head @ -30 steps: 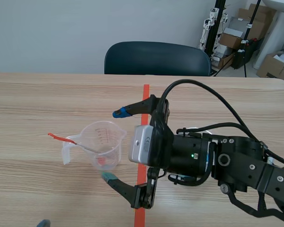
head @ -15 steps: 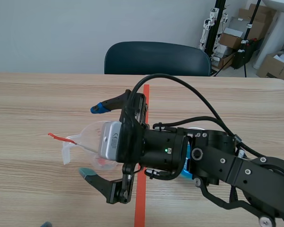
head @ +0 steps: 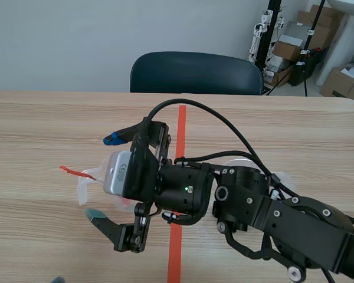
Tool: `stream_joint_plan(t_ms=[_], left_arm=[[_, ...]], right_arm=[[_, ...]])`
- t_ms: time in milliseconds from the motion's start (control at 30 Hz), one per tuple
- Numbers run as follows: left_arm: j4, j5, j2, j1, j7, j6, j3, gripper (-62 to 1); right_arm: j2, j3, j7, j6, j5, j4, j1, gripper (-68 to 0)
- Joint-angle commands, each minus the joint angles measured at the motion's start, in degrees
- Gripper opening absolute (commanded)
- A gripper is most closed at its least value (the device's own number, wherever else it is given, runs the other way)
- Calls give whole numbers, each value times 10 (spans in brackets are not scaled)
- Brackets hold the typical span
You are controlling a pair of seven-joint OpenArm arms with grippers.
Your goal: Do the redox reaction experiment. lift the metal plate out of the left beaker
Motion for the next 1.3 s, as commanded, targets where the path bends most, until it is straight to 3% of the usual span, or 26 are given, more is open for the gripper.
stream_joint_plan(t_ms=[0,133,333,400,1167,1267], left_arm=[[6,-2,0,3,-9,0,0,14],[6,-2,0,3,-8,1,0,14],[6,-2,0,3,-8,1,0,14],[6,-2,0,3,-8,1,0,14],[6,-2,0,5,-8,1,0,14],[6,-2,0,5,-8,1,0,14]], right_arm=[[-2,1,8,-2,7,5,12,4],[-2,1,8,-2,7,5,12,4],[0,1,-3,-2,7,5,11,-238],[2,1,-2,2,7,5,11,-291],[1,1,-10,20,7,5,11,-646],[1,1,-10,20,7,5,11,-661]])
